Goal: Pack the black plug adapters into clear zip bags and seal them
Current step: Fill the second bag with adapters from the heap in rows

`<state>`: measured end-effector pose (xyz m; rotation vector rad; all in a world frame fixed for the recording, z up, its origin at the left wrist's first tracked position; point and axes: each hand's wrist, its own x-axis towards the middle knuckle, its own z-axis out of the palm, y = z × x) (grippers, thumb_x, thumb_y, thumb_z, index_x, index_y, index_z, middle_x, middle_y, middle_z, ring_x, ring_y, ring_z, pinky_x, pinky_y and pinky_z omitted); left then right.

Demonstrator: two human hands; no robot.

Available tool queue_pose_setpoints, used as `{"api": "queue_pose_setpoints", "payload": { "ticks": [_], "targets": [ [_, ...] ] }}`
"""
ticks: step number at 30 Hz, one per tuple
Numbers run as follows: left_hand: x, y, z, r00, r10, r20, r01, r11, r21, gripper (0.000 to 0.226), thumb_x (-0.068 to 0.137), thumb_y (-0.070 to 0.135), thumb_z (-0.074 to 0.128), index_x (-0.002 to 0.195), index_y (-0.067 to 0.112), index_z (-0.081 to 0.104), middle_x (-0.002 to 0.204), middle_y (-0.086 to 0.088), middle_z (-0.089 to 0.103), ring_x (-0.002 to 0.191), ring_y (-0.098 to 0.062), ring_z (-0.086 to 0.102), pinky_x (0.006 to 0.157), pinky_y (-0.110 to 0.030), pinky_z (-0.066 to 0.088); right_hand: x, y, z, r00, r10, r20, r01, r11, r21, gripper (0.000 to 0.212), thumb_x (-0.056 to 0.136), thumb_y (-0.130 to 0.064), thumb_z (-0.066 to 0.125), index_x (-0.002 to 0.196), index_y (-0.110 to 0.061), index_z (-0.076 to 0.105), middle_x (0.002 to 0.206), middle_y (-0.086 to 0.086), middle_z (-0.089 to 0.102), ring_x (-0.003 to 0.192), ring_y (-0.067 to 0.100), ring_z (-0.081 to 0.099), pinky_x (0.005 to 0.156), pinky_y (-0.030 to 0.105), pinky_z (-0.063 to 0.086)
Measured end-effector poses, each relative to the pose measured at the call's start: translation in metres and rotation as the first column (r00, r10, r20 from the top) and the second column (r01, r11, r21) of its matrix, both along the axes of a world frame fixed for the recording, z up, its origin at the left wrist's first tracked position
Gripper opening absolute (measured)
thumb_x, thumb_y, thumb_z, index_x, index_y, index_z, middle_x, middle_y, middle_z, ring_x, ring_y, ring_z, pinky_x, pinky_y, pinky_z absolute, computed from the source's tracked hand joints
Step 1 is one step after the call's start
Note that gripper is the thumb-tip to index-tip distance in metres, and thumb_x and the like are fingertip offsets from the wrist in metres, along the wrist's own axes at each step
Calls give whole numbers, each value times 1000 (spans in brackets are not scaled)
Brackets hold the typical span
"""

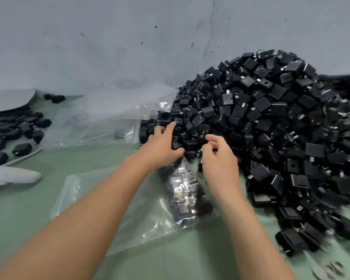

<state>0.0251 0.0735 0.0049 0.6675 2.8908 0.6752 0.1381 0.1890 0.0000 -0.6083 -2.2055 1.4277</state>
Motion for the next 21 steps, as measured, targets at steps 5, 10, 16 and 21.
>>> {"api": "queue_pose_setpoints", "payload": {
  "ticks": [5, 10, 16, 21],
  "targets": [
    [-21, 42, -4, 996, 52, 78, -34, 976, -216, 101, 83, 71, 57, 158, 31, 2, 164, -7, -3, 147, -45, 8, 113, -59, 30, -8, 8, 5, 995, 15, -96, -20, 999, -50, 32, 98, -28, 42, 126, -36, 56, 123, -14, 56, 102, 6, 59, 95, 42, 50],
    [-10, 63, -6, 995, 99, -11, -98, 960, -264, 84, 85, 54, 61, 150, 21, 19, 152, -17, 13, 132, -46, 29, 92, -49, 42, -13, 8, 5, 991, -34, -129, 22, 995, -96, 29, 99, -26, 43, 123, -36, 57, 121, -16, 57, 95, -4, 56, 88, 30, 46],
    [-13, 71, -1, 991, 120, 51, -104, 963, -249, 78, 85, 44, 67, 147, 25, 23, 149, -17, 16, 128, -47, 34, 93, -51, 46, -14, 3, 11, 977, -105, -187, 73, 982, -175, 27, 97, -22, 44, 116, -34, 59, 119, -12, 60, 96, 6, 60, 85, 32, 48],
    [-17, 66, -4, 996, 80, -33, -86, 951, -298, 79, 83, 48, 70, 147, 28, 27, 146, -17, 24, 126, -45, 38, 81, -45, 43, -7, 7, 14, 977, -110, -184, 77, 982, -175, 27, 97, -23, 44, 115, -36, 58, 118, -14, 59, 86, 16, 61, 86, 46, 52]
  ]
}}
